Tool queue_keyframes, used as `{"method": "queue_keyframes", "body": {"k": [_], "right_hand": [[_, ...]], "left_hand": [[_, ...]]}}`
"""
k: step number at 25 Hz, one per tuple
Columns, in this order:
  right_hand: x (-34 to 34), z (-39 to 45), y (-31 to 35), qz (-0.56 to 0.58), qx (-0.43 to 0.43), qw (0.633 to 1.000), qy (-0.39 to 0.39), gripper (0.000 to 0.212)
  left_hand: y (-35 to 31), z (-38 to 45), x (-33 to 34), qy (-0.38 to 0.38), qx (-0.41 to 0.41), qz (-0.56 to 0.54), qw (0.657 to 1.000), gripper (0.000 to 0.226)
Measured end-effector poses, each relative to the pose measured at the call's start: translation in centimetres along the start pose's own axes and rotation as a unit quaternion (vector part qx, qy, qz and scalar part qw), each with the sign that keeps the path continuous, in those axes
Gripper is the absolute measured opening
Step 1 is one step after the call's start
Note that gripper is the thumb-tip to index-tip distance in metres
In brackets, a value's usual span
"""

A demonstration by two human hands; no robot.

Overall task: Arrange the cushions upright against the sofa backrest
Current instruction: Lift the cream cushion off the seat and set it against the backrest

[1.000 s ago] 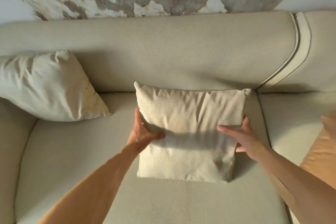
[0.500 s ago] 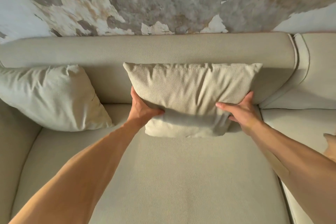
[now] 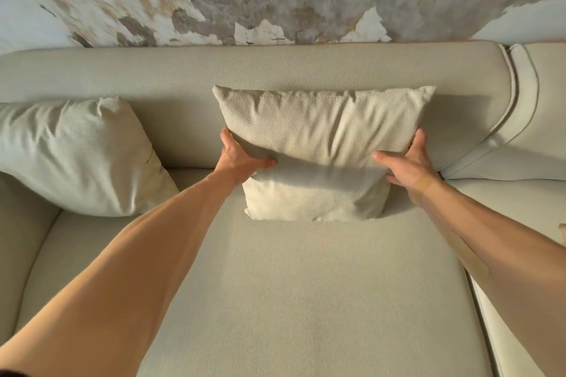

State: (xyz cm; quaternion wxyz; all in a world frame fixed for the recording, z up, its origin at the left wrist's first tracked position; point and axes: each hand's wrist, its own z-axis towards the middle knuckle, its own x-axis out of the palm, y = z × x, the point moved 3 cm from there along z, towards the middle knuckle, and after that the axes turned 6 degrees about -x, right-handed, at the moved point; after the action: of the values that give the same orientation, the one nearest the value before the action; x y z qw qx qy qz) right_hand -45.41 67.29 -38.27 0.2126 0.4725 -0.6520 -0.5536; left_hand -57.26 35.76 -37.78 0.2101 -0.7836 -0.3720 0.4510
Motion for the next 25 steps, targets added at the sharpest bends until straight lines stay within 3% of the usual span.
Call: {"method": "queue_keyframes", "body": {"k": [5,13,19,25], "right_hand": [[0.2,-0.4,0.2,-0.064,-0.01,0.998,-0.006,0.092],[0.8,-4.8,1.4,-0.143,-0.072,0.986,0.046,0.106],[0.8,-10.8,4.8,-0.307,-0.172,0.929,0.114,0.105],[-4.0,-20.5,8.6,-0.462,-0.159,0.87,0.073,0.101]], "left_hand": [[0.0,0.1,0.5,-0.003,-0.009,0.005,1.0,0.129],[0.6,-3.5,0.0,0.015,0.03,0.046,0.998,0.126],[-0.1,-9.7,-2.9,0.014,0.111,0.09,0.99,0.123],[-2.8,-18.6,-8.2,-0.031,0.219,0.261,0.94,0.119]]}}
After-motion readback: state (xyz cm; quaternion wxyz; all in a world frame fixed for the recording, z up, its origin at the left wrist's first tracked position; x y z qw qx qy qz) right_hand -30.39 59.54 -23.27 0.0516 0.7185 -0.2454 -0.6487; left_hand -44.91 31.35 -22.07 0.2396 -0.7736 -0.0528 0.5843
